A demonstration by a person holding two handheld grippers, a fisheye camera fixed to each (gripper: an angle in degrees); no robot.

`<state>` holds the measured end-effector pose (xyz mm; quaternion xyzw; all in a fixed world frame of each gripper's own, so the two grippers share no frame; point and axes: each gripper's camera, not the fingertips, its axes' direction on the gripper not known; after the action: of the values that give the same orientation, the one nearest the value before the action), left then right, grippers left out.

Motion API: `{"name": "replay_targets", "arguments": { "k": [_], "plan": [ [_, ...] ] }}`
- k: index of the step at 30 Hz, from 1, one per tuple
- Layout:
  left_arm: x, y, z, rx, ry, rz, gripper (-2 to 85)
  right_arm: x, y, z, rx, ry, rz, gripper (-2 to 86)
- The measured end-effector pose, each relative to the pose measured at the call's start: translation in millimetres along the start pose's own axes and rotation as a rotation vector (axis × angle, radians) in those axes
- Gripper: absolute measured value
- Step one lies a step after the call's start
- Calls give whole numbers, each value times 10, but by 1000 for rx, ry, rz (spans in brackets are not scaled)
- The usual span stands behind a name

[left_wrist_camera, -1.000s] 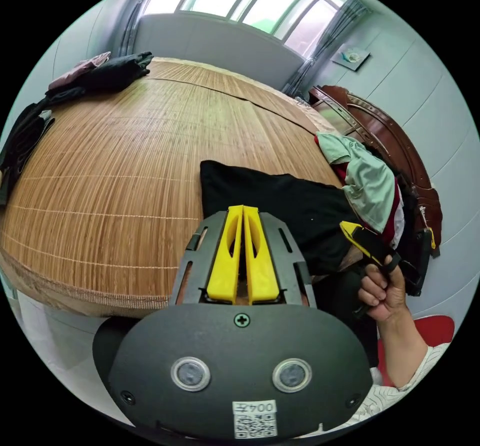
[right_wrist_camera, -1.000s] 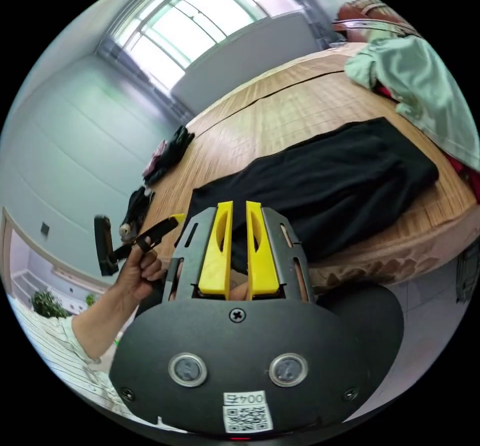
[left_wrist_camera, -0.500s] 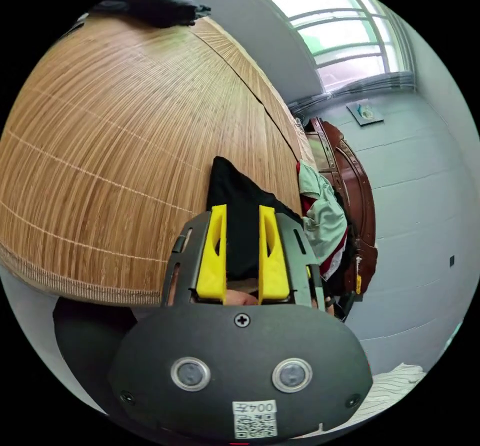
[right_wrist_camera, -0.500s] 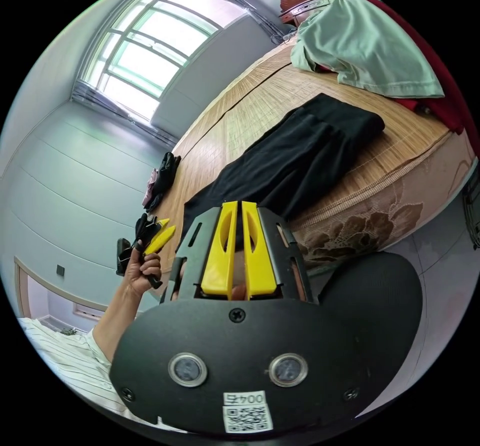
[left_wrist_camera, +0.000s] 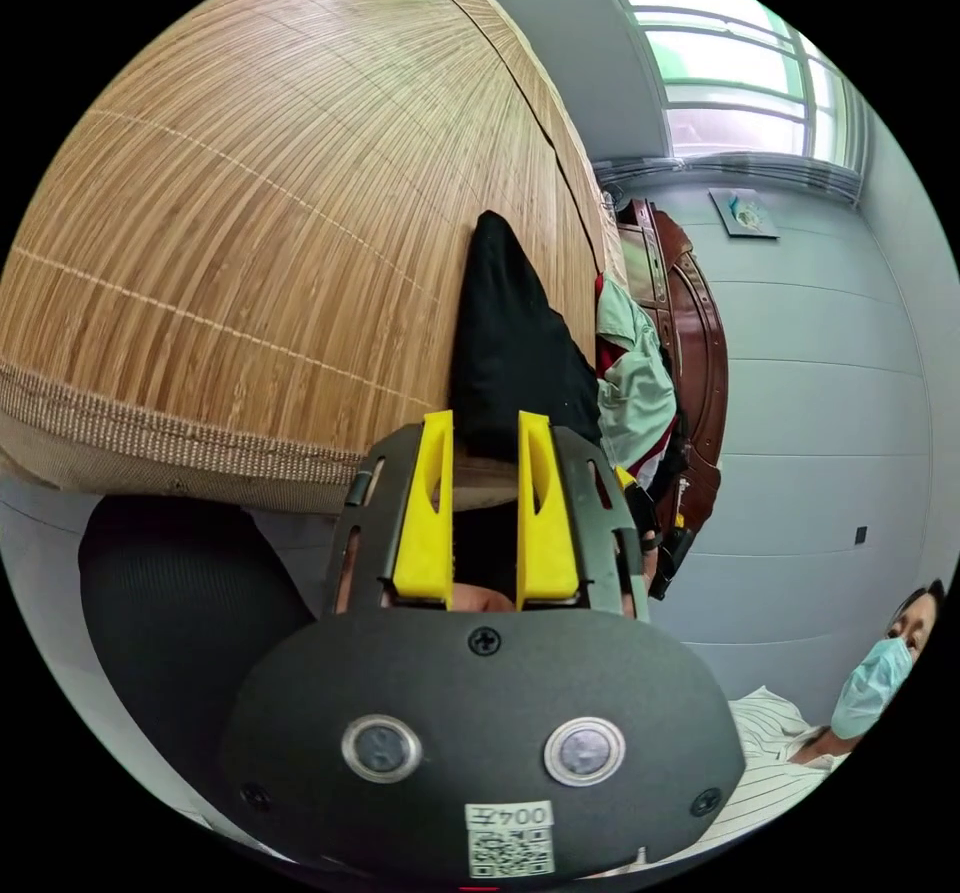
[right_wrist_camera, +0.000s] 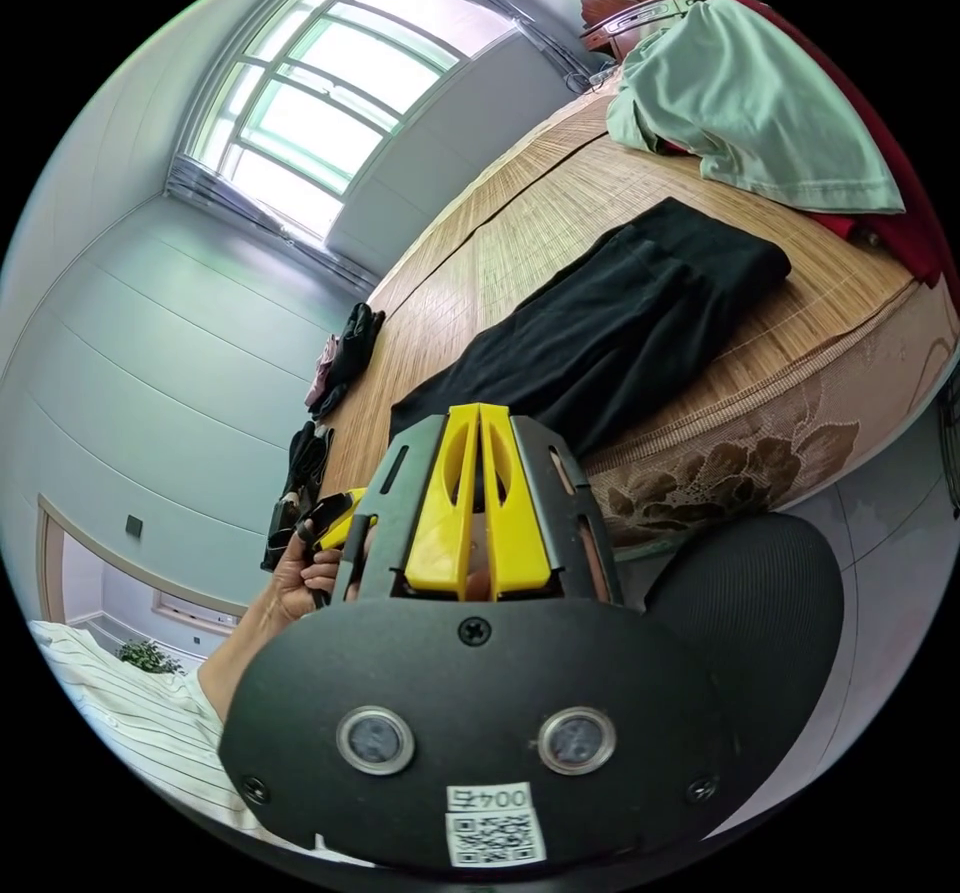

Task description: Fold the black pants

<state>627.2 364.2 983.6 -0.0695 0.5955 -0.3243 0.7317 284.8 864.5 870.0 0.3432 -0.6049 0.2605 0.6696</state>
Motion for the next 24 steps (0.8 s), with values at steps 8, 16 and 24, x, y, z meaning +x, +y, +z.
{"name": "replay_targets", "arguments": {
  "k": [8,16,24],
  "plan": [
    [-104,-107,-1,28,-40,15,42,-169,50,71,-20,9,-22,-7],
    [-520,2,-549,93,-81,-16,50,-377,163,473,-82,8,-52,-7],
    [-600,235,-1184,353,-17,41,40,-588,230,1060,-153,41,-114,-7]
  ]
}}
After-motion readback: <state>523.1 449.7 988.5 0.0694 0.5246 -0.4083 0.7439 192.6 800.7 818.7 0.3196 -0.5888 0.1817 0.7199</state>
